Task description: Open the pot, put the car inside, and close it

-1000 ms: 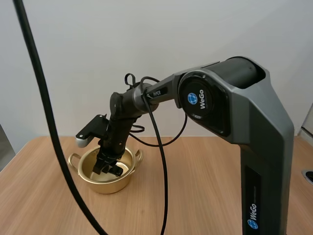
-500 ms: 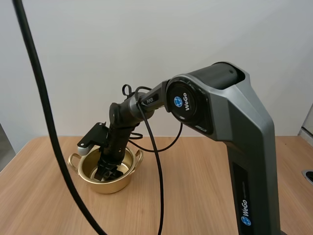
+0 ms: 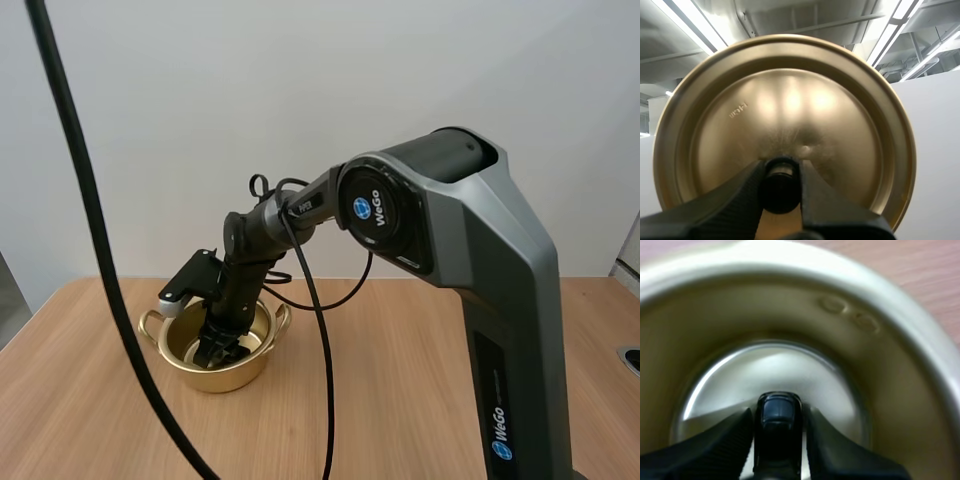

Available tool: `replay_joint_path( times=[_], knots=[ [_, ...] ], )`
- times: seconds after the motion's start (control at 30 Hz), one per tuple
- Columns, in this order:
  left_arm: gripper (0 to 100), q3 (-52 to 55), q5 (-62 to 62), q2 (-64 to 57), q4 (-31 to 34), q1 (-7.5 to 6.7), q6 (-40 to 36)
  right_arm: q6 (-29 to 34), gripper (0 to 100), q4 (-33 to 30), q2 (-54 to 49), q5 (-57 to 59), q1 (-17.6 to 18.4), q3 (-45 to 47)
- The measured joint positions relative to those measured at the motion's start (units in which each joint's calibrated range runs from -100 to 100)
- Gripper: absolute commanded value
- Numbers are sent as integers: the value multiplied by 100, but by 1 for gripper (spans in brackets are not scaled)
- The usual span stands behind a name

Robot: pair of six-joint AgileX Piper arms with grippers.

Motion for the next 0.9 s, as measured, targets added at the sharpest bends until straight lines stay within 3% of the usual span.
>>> replay_joint_path(
  times=[0.53, 0.6, 0.63, 0.73, 0.9],
  knots=[
    [0, 0, 214, 0, 0, 0, 0, 0, 67, 12, -585, -180, 0, 0],
    [0, 0, 278, 0, 0, 0, 0, 0, 58, 12, -842, -192, 0, 0],
    [0, 0, 278, 0, 0, 0, 0, 0, 47, 12, -975, -192, 0, 0],
    [0, 0, 278, 0, 12, 0, 30, 0, 0, 12, -1389, -192, -19, 0],
    [0, 0, 278, 0, 59, 0, 133, 0, 0, -1, -2249, -201, -200, 0]
  ],
)
